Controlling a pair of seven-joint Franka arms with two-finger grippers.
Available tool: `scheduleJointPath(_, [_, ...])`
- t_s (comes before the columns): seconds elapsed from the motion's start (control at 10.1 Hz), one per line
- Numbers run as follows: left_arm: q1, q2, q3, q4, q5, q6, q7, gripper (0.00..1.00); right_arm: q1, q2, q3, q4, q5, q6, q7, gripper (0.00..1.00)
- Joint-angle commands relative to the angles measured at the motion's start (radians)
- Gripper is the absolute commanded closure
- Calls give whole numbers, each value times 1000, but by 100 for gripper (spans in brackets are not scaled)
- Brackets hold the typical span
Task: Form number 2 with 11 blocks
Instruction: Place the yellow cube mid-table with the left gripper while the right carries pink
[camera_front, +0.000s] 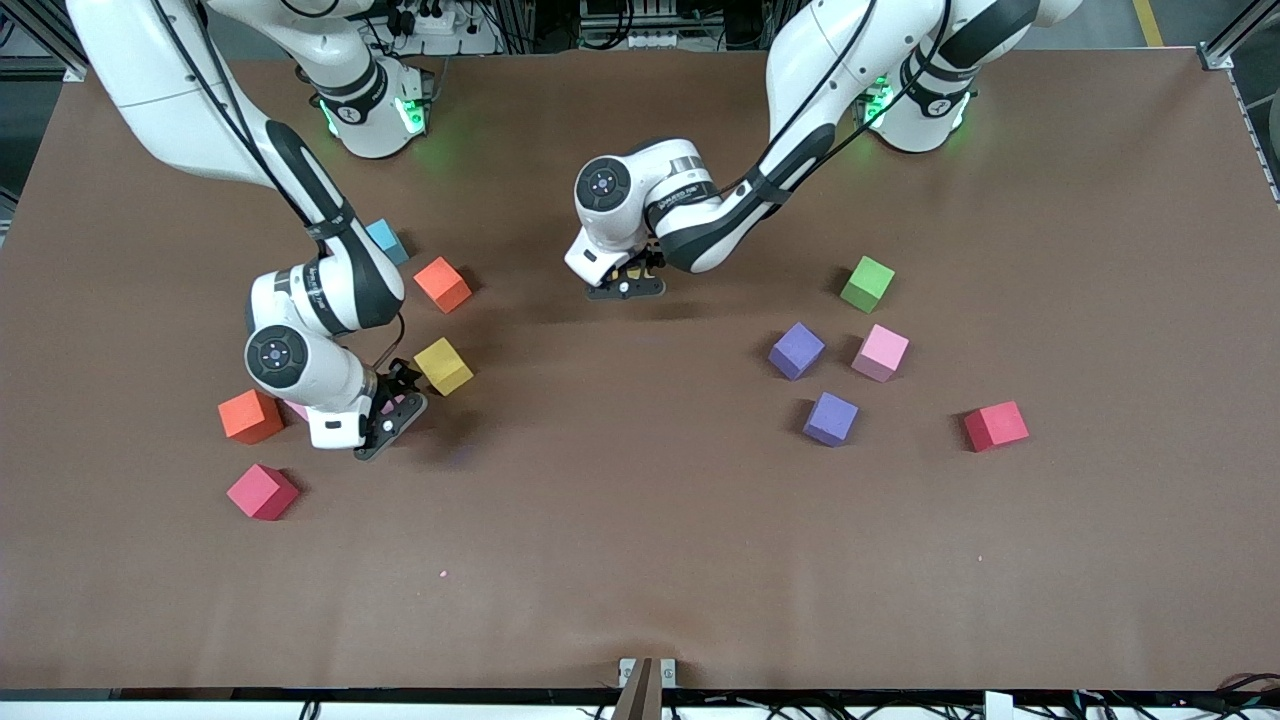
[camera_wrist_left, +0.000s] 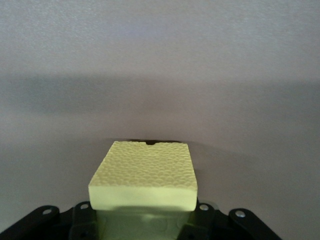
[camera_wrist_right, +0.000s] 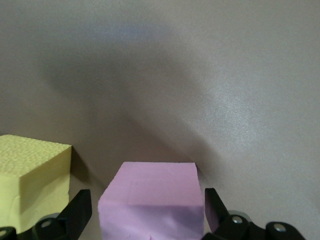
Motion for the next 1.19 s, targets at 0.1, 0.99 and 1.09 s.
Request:
scheduleJointPath(0.1, [-38,-8,7,15,29,3,7,100,-72,20,8,-7,-37,27,-72,0])
scheduleJointPath(0.99, [-76,-2,9,12,28,28,36,0,-49,3,17,15,-37,16,-75,61])
scheduleJointPath(1.09, [-66,-9,9,13,22,26,33,0,-47,-17,31,19,-36,15,-67,66])
